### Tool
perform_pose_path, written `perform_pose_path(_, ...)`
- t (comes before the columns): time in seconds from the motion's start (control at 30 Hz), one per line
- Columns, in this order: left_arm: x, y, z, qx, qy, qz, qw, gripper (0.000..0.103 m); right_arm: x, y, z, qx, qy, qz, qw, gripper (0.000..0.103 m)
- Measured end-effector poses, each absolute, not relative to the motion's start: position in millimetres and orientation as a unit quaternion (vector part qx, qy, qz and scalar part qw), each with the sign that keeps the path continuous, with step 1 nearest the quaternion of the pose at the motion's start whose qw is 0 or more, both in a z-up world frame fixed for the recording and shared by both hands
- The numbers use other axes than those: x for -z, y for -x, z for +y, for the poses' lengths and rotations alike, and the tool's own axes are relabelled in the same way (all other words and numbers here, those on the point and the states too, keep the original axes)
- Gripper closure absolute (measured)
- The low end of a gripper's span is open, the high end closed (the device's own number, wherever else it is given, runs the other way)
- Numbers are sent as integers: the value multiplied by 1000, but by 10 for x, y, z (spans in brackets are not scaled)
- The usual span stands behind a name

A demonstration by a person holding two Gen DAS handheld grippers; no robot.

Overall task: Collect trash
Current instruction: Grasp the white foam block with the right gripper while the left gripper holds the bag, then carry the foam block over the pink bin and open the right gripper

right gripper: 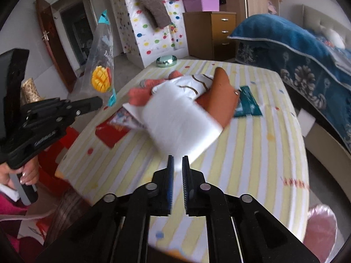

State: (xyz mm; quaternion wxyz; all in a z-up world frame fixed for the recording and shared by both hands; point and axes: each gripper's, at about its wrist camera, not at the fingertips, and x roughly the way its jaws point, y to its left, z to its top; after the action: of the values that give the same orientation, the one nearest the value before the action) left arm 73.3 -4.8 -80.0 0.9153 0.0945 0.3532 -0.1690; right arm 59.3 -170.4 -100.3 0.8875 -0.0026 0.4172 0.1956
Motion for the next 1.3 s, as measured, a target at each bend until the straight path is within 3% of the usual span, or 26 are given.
perform_pose_path(0.03,798,-711,-71,173,-95,353,915,103,997,-570,-1720,-191,6,415,890,70)
perform_pose_path(0.07,798,-697,-83,174,-96,352,915,103,995,-534,-1730,-185,12,410,893,51)
perform_pose_path(0.1,795,-677,-100,176,-96,351,914,103,992,-502,-1737,-179,20,403,897,42)
perform_pose_path(0.23,801,-640,-150,180,-99,351,914,103,1024,-540,-1762,-169,22,394,903,28)
perform_pose_path(0.3,817,-649,-163,180,-100,353,913,103,1051,-625,-1764,-172,22,389,905,16)
perform_pose_path(0.7,900,-792,-160,171,-105,366,909,103,1314,-1133,-1589,-190,67,419,885,14)
perform_pose_path(0.73,899,-792,-166,171,-106,365,909,103,1334,-1124,-1567,-194,73,419,884,15)
perform_pose_path(0.77,896,-786,-177,171,-106,365,909,103,1341,-1109,-1554,-195,77,418,884,29)
perform_pose_path(0.8,891,-778,-189,172,-106,365,909,103,1342,-1085,-1548,-191,83,416,885,35)
perform_pose_path(0.87,877,-754,-217,175,-108,364,909,103,1318,-1005,-1555,-182,80,408,891,39)
perform_pose_path(1.3,662,-331,-1048,294,-141,327,887,103,796,-29,-2432,-66,-8,362,930,40)
